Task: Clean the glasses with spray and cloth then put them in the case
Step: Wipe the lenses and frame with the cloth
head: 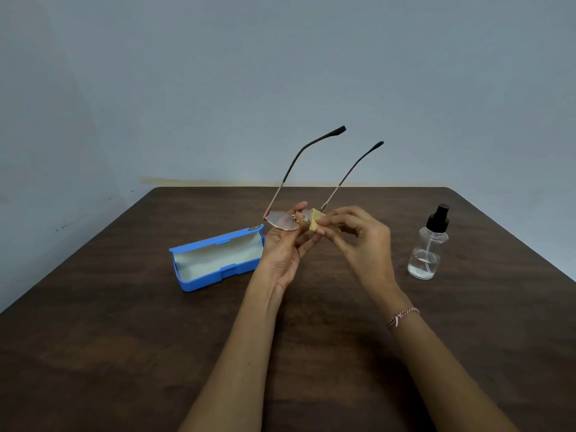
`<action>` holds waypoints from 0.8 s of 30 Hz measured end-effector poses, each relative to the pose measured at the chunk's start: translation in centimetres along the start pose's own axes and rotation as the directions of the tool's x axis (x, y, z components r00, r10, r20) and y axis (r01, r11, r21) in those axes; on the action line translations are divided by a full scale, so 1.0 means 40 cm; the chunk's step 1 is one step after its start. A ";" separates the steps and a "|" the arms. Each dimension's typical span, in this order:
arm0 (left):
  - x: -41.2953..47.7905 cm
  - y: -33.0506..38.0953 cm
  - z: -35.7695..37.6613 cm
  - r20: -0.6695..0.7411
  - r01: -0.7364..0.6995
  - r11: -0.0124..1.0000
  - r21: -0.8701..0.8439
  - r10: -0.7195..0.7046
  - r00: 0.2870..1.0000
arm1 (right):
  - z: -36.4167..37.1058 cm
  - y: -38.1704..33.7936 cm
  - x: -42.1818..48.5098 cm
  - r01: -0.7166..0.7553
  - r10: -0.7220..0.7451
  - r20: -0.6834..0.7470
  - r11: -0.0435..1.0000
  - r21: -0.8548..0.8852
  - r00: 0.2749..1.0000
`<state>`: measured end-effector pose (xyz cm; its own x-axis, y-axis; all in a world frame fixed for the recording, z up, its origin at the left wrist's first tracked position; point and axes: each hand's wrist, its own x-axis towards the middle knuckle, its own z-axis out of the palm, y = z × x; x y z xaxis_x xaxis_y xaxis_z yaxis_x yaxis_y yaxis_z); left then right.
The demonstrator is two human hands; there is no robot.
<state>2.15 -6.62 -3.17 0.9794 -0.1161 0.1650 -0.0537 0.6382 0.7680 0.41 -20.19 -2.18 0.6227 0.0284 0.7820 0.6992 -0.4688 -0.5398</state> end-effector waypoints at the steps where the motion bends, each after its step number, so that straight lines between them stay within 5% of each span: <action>1: 0.001 -0.003 0.000 -0.004 0.012 1.000 0.016 -0.012 1.000 | 0.003 -0.001 -0.002 0.016 -0.016 0.010 1.000 -0.024 1.000; 16: 0.001 -0.008 0.017 -0.009 0.012 1.000 -0.018 -0.013 1.000 | 0.011 -0.011 -0.002 0.160 -0.155 0.045 0.973 -0.167 0.987; 24: -0.001 0.002 0.007 0.108 0.007 0.999 -0.033 -0.003 0.994 | -0.020 0.005 0.011 0.090 -0.082 0.061 0.985 -0.146 0.995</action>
<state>2.03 -6.79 -2.93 0.9527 -0.2001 0.2286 -0.0406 0.6619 0.7485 0.56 -20.97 -1.70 0.5834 0.1201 0.8032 0.6935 -0.5884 -0.4157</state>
